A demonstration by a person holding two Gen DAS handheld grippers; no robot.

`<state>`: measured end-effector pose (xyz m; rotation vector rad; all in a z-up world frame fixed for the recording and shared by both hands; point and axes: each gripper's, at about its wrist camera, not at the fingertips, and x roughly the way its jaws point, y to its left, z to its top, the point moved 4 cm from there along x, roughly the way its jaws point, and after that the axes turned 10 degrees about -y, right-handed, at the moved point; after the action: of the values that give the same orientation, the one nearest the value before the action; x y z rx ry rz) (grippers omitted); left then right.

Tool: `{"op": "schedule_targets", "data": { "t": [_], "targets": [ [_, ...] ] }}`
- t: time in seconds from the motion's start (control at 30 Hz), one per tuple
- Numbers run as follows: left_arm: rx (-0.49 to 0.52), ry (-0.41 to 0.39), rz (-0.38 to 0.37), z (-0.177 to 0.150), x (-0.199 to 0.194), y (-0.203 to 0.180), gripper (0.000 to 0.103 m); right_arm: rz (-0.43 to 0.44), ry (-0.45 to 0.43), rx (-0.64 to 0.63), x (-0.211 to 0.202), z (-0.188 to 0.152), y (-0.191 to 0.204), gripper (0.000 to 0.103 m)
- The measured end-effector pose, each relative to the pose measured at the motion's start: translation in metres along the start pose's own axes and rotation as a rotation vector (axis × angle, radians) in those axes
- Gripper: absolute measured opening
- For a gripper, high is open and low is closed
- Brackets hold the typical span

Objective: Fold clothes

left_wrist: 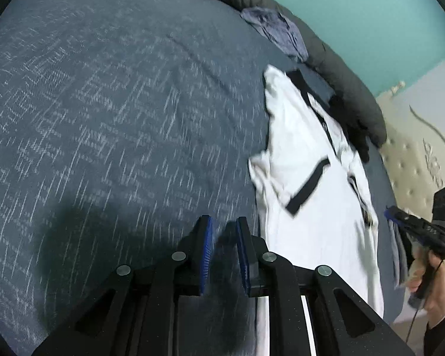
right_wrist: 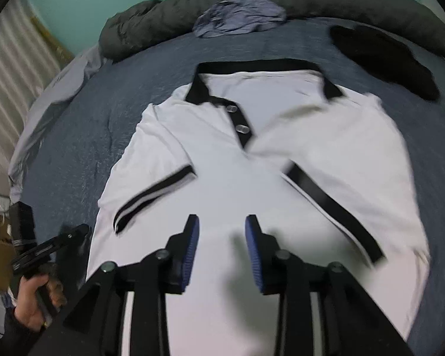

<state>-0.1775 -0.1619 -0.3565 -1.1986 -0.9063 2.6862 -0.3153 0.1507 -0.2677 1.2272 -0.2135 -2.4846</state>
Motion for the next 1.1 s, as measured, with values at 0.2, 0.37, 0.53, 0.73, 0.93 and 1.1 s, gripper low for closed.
{"op": "schedule_targets", "data": {
  "t": [0.2, 0.37, 0.53, 0.73, 0.93, 1.1],
  "targets": [
    [-0.034, 0.056, -0.011, -0.014, -0.021, 0.0, 0.036, -0.049, 0.021, 0.079, -0.075, -0.044, -0.051, 0.034],
    [0.007, 0.093, -0.043, -0.032, -0.051, -0.021, 0.043, -0.096, 0.054, 0.18, -0.133, -0.092, -0.097, 0.034],
    [0.034, 0.169, -0.029, -0.06, -0.078, -0.029, 0.045, -0.126, 0.084, 0.242, -0.173, -0.137, -0.123, 0.047],
    [0.083, 0.266, -0.009, -0.101, -0.107, -0.037, 0.049, -0.108, 0.137, 0.248, -0.209, -0.187, -0.134, 0.049],
    [0.094, 0.33, 0.002, -0.131, -0.136, -0.034, 0.052, -0.077, 0.203, 0.262, -0.23, -0.235, -0.14, 0.05],
    [0.142, 0.379, 0.036, -0.156, -0.151, -0.037, 0.058, -0.062, 0.222, 0.273, -0.241, -0.264, -0.142, 0.05]
  ]
}}
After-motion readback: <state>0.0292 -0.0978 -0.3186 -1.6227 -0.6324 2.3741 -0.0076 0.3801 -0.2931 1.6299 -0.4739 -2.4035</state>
